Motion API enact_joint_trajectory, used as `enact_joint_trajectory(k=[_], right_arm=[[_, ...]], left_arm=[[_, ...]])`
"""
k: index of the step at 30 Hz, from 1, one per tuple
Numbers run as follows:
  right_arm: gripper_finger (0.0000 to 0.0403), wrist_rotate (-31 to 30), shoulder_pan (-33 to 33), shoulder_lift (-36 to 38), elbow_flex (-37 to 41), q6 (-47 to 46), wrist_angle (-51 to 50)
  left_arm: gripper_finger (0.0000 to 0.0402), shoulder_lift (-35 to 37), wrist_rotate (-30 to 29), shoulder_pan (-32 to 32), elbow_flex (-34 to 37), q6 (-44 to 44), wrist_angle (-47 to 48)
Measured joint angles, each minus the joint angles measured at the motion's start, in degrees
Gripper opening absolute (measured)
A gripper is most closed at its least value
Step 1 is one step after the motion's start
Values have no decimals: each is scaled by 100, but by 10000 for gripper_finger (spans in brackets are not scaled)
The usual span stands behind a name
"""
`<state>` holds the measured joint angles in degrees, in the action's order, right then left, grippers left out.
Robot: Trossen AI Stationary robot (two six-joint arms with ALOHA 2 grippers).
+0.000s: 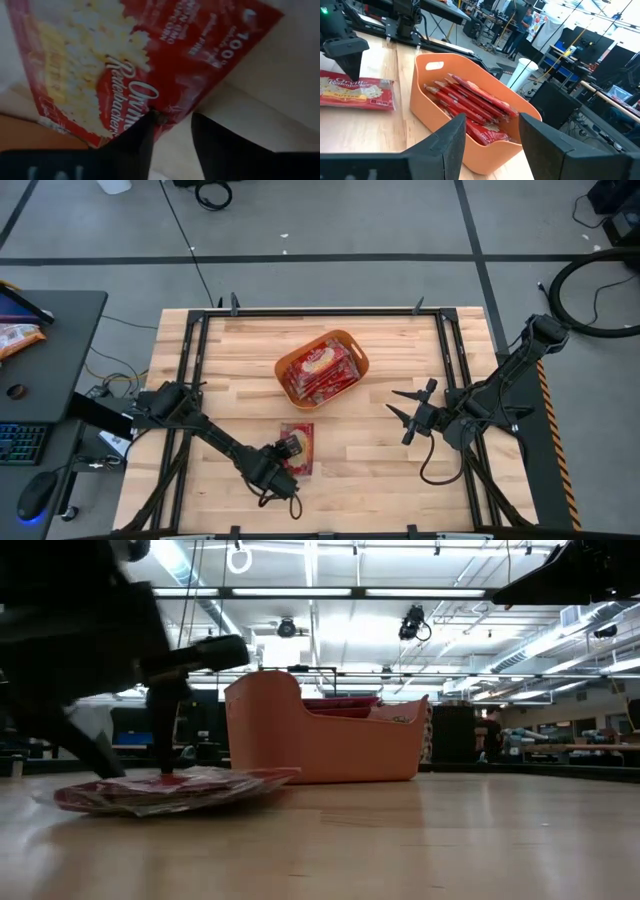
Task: Sort popcorn bags into baskets
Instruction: Put the pop corn bag into the orange bin
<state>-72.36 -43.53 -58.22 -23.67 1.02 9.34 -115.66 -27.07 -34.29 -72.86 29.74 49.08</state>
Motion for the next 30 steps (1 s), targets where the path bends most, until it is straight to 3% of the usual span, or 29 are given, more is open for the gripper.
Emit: enact_joint_trajectory(k=[9, 23, 30], right_arm=[[187, 42, 51, 0, -1, -46, -2], [187, 44, 51, 0, 0, -49, -2], [187, 46, 51, 0, -1, -49, -4]], left_arm=[[12, -38, 134, 100, -220, -1005, -337], [3, 156, 176, 477, -1163, -1026, -150], [2, 164, 144, 726, -1813, -1705, -69]])
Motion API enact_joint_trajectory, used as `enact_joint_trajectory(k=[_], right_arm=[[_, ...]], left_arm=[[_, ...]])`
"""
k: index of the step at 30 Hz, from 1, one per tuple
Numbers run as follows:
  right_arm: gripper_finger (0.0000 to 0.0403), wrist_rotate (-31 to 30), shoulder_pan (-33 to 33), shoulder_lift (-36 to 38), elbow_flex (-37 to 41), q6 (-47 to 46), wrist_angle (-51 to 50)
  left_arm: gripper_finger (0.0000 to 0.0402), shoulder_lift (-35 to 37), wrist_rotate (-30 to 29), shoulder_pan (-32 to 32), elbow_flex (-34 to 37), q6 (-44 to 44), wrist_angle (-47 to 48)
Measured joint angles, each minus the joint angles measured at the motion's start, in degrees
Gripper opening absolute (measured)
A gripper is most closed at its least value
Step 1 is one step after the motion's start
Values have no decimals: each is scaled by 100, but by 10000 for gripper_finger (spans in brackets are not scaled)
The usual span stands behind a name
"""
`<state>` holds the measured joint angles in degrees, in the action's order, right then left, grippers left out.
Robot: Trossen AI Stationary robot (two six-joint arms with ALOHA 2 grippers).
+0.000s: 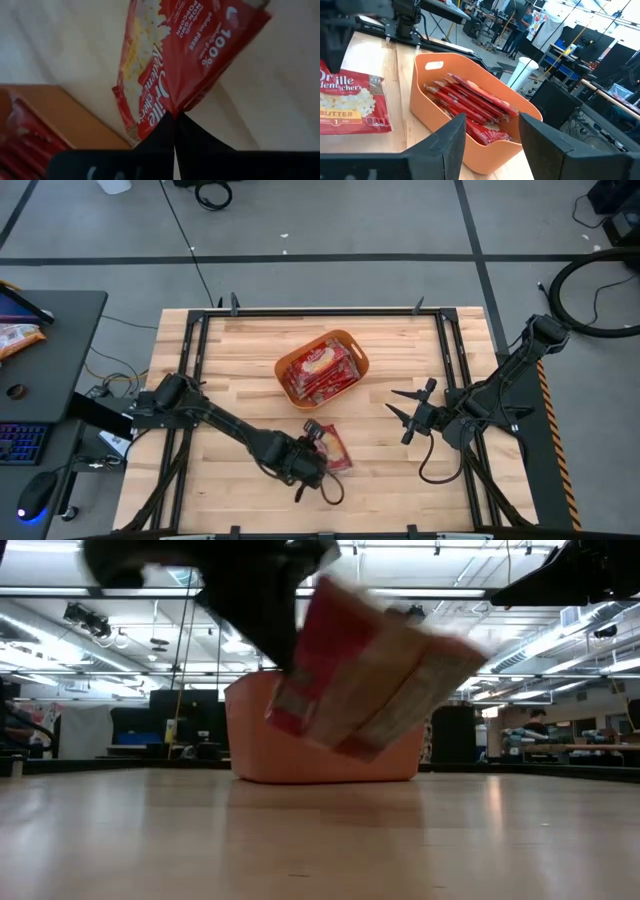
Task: Sort popcorn bags into baskets
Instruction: Put the pop corn bag into the orange bin
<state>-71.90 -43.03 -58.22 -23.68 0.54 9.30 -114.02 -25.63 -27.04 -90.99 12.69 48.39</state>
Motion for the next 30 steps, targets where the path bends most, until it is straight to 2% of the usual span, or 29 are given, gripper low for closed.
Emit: enact_joint_trajectory(k=[5, 10, 15, 21, 30], right_arm=[[187, 0, 0, 0, 0, 0, -2], [187, 2, 0, 0, 2, 0, -2], [187, 4, 0, 0, 0, 0, -2], [187, 9, 0, 0, 1, 2, -4], [187, 9, 0, 0, 1, 2, -4]], left_arm=[[1, 2, -31, 245, -747, -576, 218], [1, 4, -456, 513, -1625, -1130, 693], [1, 14, -732, 1009, -2208, -2415, 1616], [2, 13, -560, 1741, -2227, -3641, 2666], [6, -6, 469, 2777, -1617, -3645, 2340]])
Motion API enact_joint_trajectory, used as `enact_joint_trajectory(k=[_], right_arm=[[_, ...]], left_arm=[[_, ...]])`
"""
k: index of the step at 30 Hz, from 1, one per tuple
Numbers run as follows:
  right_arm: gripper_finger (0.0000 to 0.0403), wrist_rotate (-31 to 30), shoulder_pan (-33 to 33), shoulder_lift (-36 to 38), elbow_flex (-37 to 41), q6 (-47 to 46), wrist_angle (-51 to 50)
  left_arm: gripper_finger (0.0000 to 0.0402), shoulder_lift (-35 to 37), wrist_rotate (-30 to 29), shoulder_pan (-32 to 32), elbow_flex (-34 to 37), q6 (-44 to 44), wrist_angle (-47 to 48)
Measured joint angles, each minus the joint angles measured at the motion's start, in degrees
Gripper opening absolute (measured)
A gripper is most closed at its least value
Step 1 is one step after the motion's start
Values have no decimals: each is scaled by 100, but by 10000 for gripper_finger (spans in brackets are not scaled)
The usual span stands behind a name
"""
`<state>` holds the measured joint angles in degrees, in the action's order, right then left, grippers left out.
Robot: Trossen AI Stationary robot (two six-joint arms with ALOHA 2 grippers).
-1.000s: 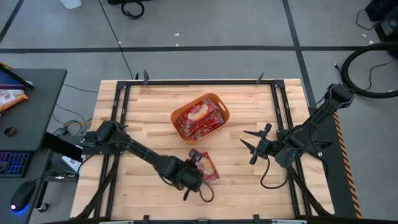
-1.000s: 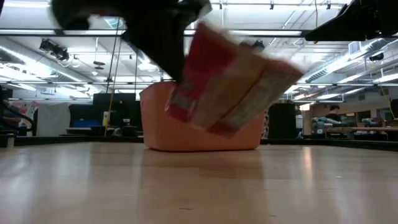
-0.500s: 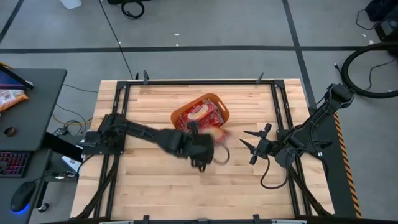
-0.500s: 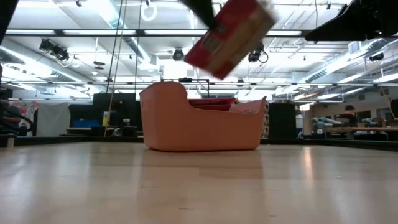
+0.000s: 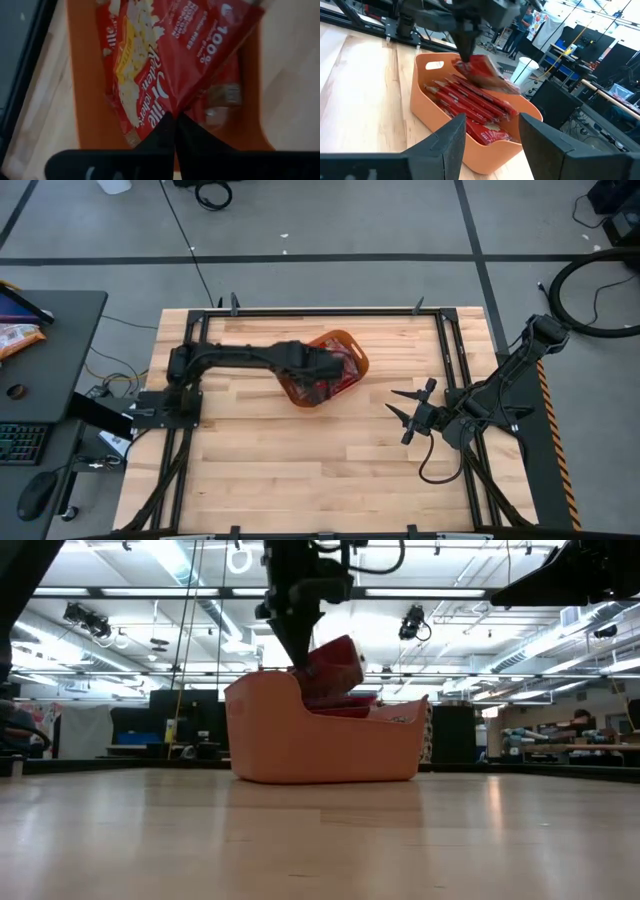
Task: Sort popcorn bags into baskets
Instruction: Put the pop corn bag into the orange bin, then return to Home Position
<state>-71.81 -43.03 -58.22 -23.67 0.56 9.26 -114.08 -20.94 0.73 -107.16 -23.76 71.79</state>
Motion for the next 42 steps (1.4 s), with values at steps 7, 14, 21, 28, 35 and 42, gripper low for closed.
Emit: enact_joint_trajectory(k=[7, 14, 21, 28, 35, 42], right_arm=[[187, 0, 0, 0, -1, 4, 0], [187, -1, 0, 0, 0, 37, 0], [187, 0, 0, 0, 0, 46, -2], [187, 99, -8, 0, -1, -85, -281], [187, 45, -249, 0, 1, -467, -643], [187, -499, -709, 98, 1, -927, -695]], left_arm=[[8, 2, 465, 503, 1, 86, -505], [58, 2, 508, 564, 1, 491, -1080], [113, 3, 509, 545, -2, 1270, -1156], [116, 22, 534, 409, -4, 1802, -809], [116, 133, 515, 271, -2, 1912, -335], [116, 1004, 305, 224, 543, 1632, -428]])
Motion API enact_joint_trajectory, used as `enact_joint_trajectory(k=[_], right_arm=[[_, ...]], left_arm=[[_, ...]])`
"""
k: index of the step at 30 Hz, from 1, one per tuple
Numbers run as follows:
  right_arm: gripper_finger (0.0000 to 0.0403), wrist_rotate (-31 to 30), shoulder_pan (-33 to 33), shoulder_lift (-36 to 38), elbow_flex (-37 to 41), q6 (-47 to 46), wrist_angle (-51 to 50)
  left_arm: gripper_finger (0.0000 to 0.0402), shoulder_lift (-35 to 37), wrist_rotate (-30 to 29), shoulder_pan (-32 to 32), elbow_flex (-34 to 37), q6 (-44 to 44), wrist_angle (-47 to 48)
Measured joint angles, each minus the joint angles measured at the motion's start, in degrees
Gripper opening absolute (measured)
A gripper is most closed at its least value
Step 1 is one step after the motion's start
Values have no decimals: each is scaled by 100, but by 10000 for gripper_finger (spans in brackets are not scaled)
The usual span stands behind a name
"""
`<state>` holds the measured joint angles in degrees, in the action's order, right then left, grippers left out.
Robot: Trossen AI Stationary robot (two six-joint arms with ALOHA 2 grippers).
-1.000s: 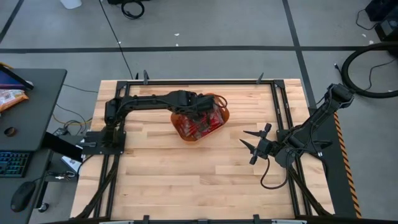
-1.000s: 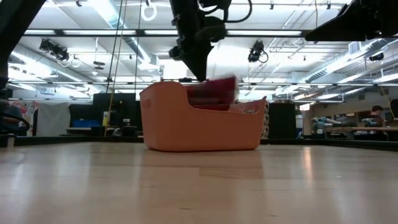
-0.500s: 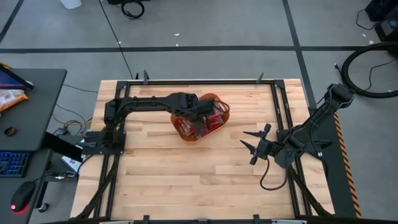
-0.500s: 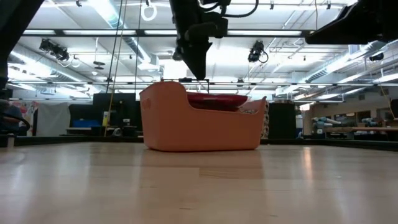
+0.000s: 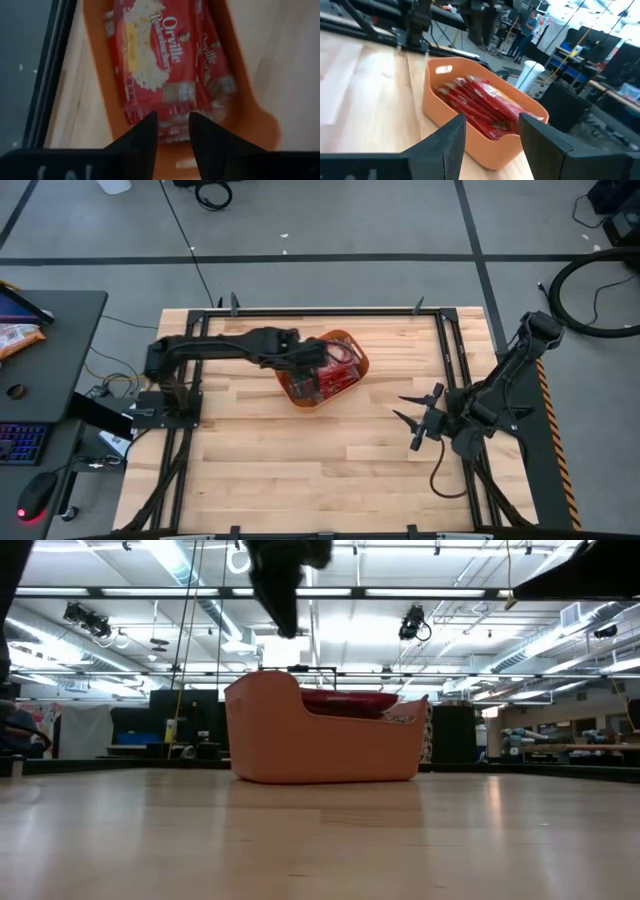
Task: Sort popcorn bags into baskets
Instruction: Return to Home Position
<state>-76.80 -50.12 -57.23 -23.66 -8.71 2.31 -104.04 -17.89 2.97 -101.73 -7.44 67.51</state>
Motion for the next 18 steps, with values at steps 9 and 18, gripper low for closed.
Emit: enact_joint_trajectory(k=[9, 18], right_arm=[[187, 1510, 169, 212, -2, -401, -55], [170, 2097, 601, 304, 408, -543, 284]], left_arm=[[116, 1693, -49, -134, 2148, -628, -1250], [116, 3293, -54, -134, 3962, -1056, -2435]])
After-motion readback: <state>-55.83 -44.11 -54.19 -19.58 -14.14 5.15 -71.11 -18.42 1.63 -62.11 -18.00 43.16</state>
